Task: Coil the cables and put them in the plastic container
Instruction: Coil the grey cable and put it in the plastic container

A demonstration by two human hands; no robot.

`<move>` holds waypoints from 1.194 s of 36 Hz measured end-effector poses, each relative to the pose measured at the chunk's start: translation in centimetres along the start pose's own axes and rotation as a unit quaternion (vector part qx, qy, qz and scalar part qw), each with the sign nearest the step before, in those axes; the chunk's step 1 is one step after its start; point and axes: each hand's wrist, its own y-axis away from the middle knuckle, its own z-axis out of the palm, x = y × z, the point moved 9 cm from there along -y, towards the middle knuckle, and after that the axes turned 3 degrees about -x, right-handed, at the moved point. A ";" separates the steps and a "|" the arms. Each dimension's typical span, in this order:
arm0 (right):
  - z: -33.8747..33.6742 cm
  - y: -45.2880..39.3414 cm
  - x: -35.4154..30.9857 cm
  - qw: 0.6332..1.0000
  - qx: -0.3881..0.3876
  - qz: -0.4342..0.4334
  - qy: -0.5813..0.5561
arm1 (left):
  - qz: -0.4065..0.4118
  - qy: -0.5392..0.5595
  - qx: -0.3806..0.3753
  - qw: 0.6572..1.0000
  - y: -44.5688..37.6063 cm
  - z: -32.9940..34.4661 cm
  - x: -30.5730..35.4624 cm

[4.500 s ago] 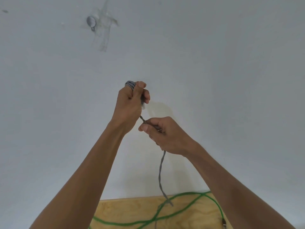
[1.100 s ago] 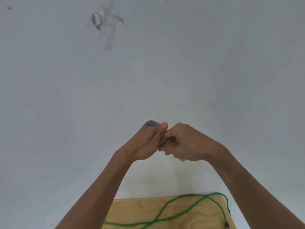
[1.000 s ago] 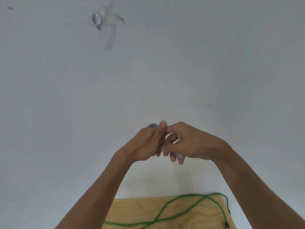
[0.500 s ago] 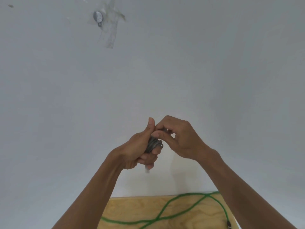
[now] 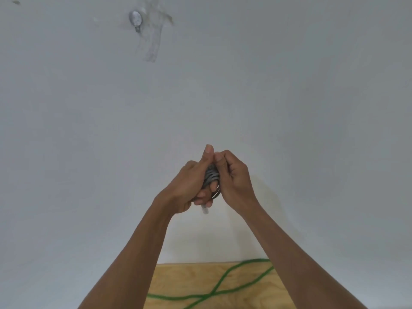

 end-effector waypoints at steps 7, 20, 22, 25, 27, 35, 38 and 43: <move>-0.1 -0.6 -0.1 0.999 0.021 0.026 -0.022 | 0.126 -0.016 0.176 0.976 0.4 -1.8 0.8; 1.1 -1.8 0.8 0.981 -0.104 0.102 -0.127 | 0.279 -0.166 0.406 0.854 4.2 -4.3 2.1; 1.0 -2.0 1.0 0.981 -0.093 0.105 -0.132 | 0.287 -0.171 0.408 0.850 4.3 -4.1 2.3; 1.8 -1.8 1.8 0.973 -0.097 0.133 -0.161 | 0.281 -0.180 0.431 0.839 4.3 -4.2 2.2; 2.3 -1.6 2.3 0.968 -0.104 0.147 -0.175 | 0.266 -0.176 0.447 0.836 4.2 -4.5 1.8; 2.5 -1.0 3.0 0.980 -0.070 0.144 -0.116 | 0.264 -0.185 0.470 0.822 4.4 -5.9 2.0; 2.4 -0.7 3.0 0.979 -0.059 0.151 -0.125 | 0.240 -0.178 0.485 0.822 4.6 -6.8 2.0; 3.3 0.8 1.9 0.965 -0.167 0.144 -0.138 | 0.187 -0.157 0.510 0.825 4.9 -8.9 1.6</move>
